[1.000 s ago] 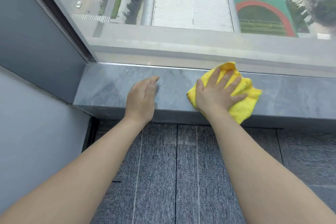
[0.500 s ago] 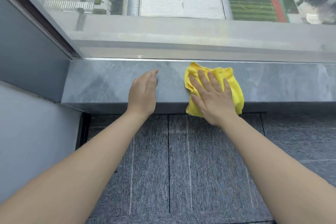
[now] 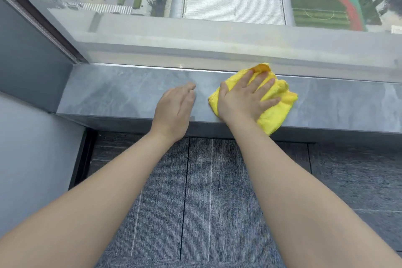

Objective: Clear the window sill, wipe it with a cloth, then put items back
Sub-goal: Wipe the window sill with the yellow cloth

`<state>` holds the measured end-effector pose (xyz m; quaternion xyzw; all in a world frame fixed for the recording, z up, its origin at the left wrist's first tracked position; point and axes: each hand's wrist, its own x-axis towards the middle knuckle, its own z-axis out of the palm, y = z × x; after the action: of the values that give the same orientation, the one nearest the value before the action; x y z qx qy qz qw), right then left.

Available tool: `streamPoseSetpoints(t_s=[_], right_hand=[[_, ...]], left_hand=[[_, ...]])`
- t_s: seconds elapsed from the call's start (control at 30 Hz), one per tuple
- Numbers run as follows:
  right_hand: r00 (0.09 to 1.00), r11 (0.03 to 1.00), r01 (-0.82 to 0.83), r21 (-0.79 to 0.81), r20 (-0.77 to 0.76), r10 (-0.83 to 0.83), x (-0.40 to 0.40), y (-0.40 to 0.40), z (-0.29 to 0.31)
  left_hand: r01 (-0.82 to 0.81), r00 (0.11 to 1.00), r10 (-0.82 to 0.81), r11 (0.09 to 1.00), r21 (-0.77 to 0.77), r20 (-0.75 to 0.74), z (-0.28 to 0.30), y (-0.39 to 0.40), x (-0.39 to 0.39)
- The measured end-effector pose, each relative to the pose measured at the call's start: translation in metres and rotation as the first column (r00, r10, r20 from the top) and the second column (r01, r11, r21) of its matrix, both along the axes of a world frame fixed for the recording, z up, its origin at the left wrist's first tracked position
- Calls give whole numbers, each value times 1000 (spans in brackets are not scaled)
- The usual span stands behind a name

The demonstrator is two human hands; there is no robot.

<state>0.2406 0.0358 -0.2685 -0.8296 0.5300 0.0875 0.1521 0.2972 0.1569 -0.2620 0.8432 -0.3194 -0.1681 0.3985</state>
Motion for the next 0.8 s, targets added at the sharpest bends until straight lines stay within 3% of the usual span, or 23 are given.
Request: streamPoseSetpoints(t_s=[0.13, 0.23, 0.33, 0.53, 0.67, 0.8], right_hand=[[963, 963, -267, -45, 38, 269, -5, 15, -2], [839, 839, -541, -55, 37, 543, -24, 13, -3], [730, 729, -680, -81, 21, 683, -49, 1, -5], [782, 780, -623, -55, 1, 624, -87, -25, -5], [917, 915, -399, -69, -33, 397, -111, -49, -4], [984, 986, -165, 1, -62, 165, -106, -66, 2]], left_hand=[[43, 996, -48, 998, 53, 77, -3, -4, -4], [18, 995, -25, 997, 80, 97, -4, -8, -8], [2, 994, -13, 995, 102, 112, -5, -12, -13], [78, 982, -103, 984, 158, 156, -8, -29, -32], [114, 964, -167, 963, 246, 208, -10, -34, -46], [128, 936, -217, 943, 306, 276, -15, -29, -47]])
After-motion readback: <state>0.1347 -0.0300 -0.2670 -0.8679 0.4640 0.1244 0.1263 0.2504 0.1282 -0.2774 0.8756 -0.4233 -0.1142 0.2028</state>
